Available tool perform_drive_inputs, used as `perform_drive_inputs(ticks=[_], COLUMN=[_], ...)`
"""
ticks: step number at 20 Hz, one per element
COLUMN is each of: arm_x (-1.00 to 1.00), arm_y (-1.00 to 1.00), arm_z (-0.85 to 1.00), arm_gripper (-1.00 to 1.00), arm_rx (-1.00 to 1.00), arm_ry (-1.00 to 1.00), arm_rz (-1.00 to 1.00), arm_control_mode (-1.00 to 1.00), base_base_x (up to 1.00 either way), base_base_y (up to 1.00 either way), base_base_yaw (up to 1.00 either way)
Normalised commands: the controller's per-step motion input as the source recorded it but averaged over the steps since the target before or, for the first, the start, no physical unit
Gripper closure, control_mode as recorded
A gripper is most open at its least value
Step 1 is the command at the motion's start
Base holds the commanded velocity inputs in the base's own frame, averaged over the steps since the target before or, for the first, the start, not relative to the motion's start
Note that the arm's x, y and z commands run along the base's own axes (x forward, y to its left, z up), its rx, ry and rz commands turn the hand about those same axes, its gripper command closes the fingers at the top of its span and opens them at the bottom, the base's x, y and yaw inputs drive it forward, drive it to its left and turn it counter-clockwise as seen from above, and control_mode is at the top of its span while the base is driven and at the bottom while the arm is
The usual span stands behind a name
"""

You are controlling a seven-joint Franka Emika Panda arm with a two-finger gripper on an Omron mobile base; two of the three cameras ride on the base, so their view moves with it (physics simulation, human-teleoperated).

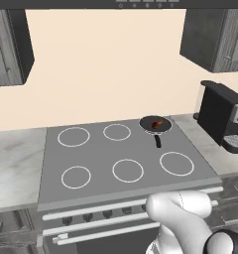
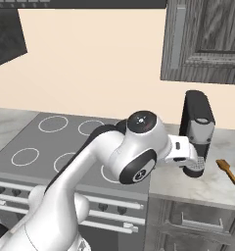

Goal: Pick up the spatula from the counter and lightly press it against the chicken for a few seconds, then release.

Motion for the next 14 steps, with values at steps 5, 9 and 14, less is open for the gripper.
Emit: perform_drive_inputs(ticks=[5,9,14], arm_x=[0.18,0.08,0.00], arm_y=[-0.20,-0.22,-0.24], arm_z=[-0.01,-0.12,-0.20], arm_gripper=[-1.00,-1.00,-1.00], arm_rx=[0.00,0.00,0.00], arm_ry=[0.07,0.06,0.03], arm_rz=[0.00,0.00,0.00], arm_control_mode=[-1.00,-1.00,-1.00], base_base_x=[0.00,0.00,0.00], base_base_y=[0.00,0.00,0.00], base_base_yaw=[0.00,0.00,0.00])
